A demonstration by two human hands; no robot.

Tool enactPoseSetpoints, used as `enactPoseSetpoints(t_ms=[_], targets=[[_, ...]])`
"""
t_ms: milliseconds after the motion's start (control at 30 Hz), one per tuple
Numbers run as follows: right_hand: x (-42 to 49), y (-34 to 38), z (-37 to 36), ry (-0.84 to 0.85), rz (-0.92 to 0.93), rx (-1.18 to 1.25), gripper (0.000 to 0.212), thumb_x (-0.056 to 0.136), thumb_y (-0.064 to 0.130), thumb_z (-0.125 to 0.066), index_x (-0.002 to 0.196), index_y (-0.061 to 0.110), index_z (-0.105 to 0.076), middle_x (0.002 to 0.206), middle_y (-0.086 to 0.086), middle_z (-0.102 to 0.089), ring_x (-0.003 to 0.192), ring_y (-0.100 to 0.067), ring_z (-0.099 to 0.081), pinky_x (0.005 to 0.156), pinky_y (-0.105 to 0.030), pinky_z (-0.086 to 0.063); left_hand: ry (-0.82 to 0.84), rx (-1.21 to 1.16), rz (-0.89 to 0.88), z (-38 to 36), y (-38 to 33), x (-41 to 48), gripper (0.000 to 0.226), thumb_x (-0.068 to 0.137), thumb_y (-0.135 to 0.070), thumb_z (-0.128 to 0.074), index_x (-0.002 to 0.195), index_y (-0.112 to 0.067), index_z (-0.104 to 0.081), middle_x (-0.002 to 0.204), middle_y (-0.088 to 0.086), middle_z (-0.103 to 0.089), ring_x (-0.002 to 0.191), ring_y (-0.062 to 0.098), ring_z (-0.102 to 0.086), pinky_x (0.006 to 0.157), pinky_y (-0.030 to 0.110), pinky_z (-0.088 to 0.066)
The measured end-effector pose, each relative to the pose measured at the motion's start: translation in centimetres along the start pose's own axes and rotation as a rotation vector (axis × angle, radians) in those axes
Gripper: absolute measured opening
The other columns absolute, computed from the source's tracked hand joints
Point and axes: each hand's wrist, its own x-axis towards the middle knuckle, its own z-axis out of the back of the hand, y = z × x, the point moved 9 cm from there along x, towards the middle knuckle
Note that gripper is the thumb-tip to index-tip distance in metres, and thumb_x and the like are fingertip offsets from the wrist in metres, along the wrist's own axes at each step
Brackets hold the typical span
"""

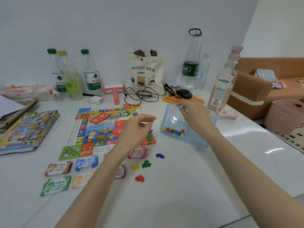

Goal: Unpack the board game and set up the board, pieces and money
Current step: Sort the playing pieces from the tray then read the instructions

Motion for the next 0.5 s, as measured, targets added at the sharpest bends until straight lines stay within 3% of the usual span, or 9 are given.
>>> enactPoseSetpoints(t_ms=[167, 500], targets=[[-0.6, 1.4, 1.0, -0.105, 0.095, 0.021, 0.026, 0.095, 0.021, -0.058, 0.118, 0.021, -0.069, 0.107, -0.005, -0.070, 0.103, -0.029, -0.056, 0.078, -0.039, -0.045, -0.005, -0.024, -0.001, 0.1, 0.2, -0.3, 0.026, 0.094, -0.012, -0.055, 0.110, -0.028, -0.067, 0.101, -0.017, -0.063, 0.087, -0.007, -0.056, 0.061, -0.003, -0.040], [-2.1, 3.6, 1.9, -0.195, 0.267, -0.032, 0.026, 0.091, 0.021, -0.064, 0.116, 0.016, -0.070, 0.097, -0.008, -0.073, 0.091, -0.032, -0.057, 0.075, -0.044, -0.046, -0.015, -0.043, 0.012, 0.4, 0.6, -0.8, 0.027, 0.095, -0.012, -0.054, 0.113, -0.027, -0.067, 0.107, -0.015, -0.064, 0.089, -0.005, -0.056, 0.057, -0.001, -0.041]])
